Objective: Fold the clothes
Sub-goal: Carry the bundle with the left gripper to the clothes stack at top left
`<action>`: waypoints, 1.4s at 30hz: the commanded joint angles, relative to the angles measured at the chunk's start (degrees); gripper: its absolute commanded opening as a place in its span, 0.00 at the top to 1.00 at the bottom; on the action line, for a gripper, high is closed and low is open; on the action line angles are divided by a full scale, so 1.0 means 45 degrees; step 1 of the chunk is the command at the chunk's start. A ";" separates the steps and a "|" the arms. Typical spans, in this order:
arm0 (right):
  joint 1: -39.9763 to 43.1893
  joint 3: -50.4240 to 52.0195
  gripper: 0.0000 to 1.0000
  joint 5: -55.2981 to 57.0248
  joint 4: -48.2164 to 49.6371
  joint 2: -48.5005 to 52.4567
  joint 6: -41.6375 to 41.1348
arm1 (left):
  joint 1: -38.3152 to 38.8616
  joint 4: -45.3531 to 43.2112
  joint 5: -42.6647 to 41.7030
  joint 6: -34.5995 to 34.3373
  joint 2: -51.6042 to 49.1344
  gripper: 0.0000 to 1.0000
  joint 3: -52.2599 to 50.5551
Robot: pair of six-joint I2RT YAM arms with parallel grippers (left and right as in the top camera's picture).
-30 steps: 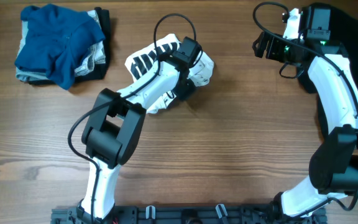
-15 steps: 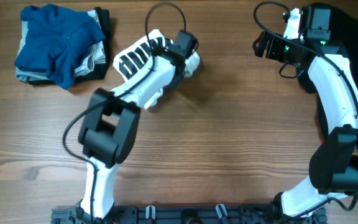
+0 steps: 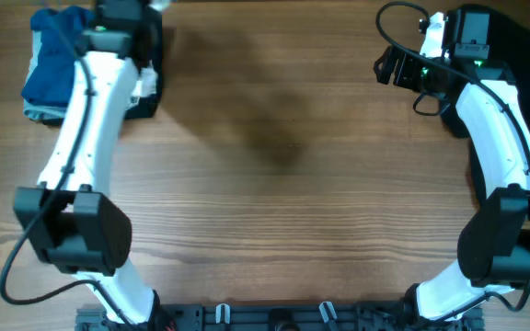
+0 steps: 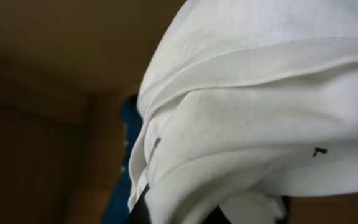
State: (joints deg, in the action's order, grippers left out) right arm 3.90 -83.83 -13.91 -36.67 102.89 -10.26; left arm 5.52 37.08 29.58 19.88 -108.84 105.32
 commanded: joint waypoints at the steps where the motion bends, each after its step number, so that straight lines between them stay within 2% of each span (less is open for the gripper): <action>1: -0.0024 -0.0117 0.00 -0.0257 0.0034 -0.0029 -0.0097 | -0.1307 -0.1112 0.1360 0.0748 0.0136 0.96 0.0942; 6: -0.0039 -0.0117 0.00 -0.0257 0.0141 -0.0029 -0.0097 | -0.2628 -0.2142 0.1632 0.2574 0.0136 0.96 0.1846; 9: -0.0039 -0.0117 0.01 -0.0253 0.0136 -0.0029 -0.0097 | -0.3104 -0.2463 0.1525 0.2919 0.0131 0.96 0.1987; 13: -0.0039 -0.0117 0.01 -0.0185 0.0136 -0.0029 -0.0097 | -0.3682 -0.1491 0.0238 0.2812 -0.0248 0.96 0.1982; 19: -0.0039 -0.0117 0.01 -0.0155 -0.0019 -0.0029 -0.0112 | -0.4847 -0.1243 -0.0316 0.2720 -0.1379 0.96 0.1982; 24: -0.0039 -0.0117 0.01 -0.0151 -0.0053 -0.0029 -0.0398 | -0.5649 -0.0092 -0.3619 0.2725 -0.1758 0.96 0.1982; 30: -0.0039 -0.0117 0.02 -0.0151 -0.0058 -0.0029 -0.0389 | -0.5124 0.0301 -0.5095 0.2225 -0.2429 0.96 0.1982; 34: -0.0039 -0.0117 0.02 -0.0151 -0.0058 -0.0029 -0.0393 | -0.4503 0.0418 -0.5557 0.1302 -0.2662 0.96 0.1982; 35: -0.0039 -0.0117 0.01 -0.0151 -0.0058 -0.0029 -0.0393 | -0.4318 0.0563 -0.5863 0.1035 -0.2812 0.93 0.1982; 36: -0.0039 -0.0117 0.01 -0.0151 -0.0053 -0.0029 -0.0389 | -0.4163 0.0704 -0.6353 0.0753 -0.2934 0.81 0.1982; 37: -0.0039 -0.0117 0.02 -0.0151 -0.0053 -0.0029 -0.0389 | -0.4046 0.0801 -0.6732 0.0544 -0.3070 0.52 0.1982; 38: -0.0039 -0.0117 0.02 -0.0151 -0.0053 -0.0029 -0.0393 | -0.3861 0.0937 -0.7257 0.0068 -0.3269 0.36 0.1982; 39: -0.0039 -0.0117 0.01 -0.0151 -0.0053 -0.0029 -0.0389 | -0.3730 0.1044 -0.7640 -0.0355 -0.3390 0.31 0.1982; 41: -0.0039 -0.0117 0.02 -0.0151 -0.0049 -0.0029 -0.0389 | -0.3439 0.1307 -0.8378 -0.0962 -0.3662 0.06 0.1982; 42: -0.0039 -0.0117 0.01 -0.0151 -0.0049 -0.0029 -0.0389 | -0.3317 0.1481 -0.8709 -0.0957 -0.3696 0.00 0.1982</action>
State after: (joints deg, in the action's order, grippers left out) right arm 3.90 -83.83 -14.11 -36.88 102.89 -11.33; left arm -11.35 42.11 -1.04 21.34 -122.98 112.86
